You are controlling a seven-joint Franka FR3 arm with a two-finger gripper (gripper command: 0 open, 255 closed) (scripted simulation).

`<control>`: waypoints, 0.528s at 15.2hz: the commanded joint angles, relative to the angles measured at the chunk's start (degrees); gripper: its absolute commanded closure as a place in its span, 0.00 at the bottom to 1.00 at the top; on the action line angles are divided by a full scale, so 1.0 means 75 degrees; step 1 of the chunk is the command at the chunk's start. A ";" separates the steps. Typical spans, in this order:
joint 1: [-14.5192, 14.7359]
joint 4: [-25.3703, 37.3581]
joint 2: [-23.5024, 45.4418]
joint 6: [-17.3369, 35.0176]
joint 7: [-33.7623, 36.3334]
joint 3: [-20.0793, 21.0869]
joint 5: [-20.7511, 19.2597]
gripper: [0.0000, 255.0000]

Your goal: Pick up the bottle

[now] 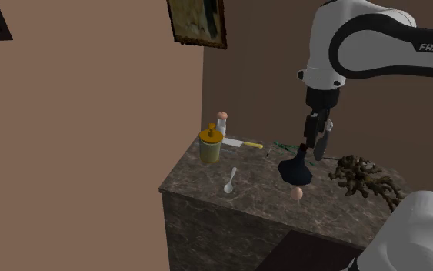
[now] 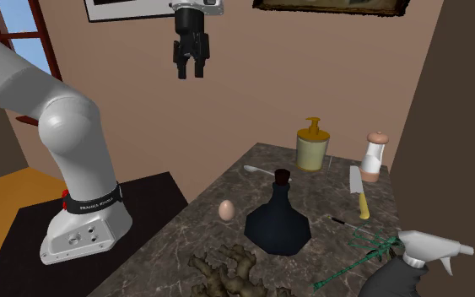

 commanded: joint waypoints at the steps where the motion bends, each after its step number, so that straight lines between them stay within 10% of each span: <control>1: 0.0000 0.0000 0.0000 0.0000 0.0000 0.0000 0.0000 0.00; 8: -0.0400 -0.0618 0.0539 0.1507 -0.0855 -0.1018 -0.0655 0.00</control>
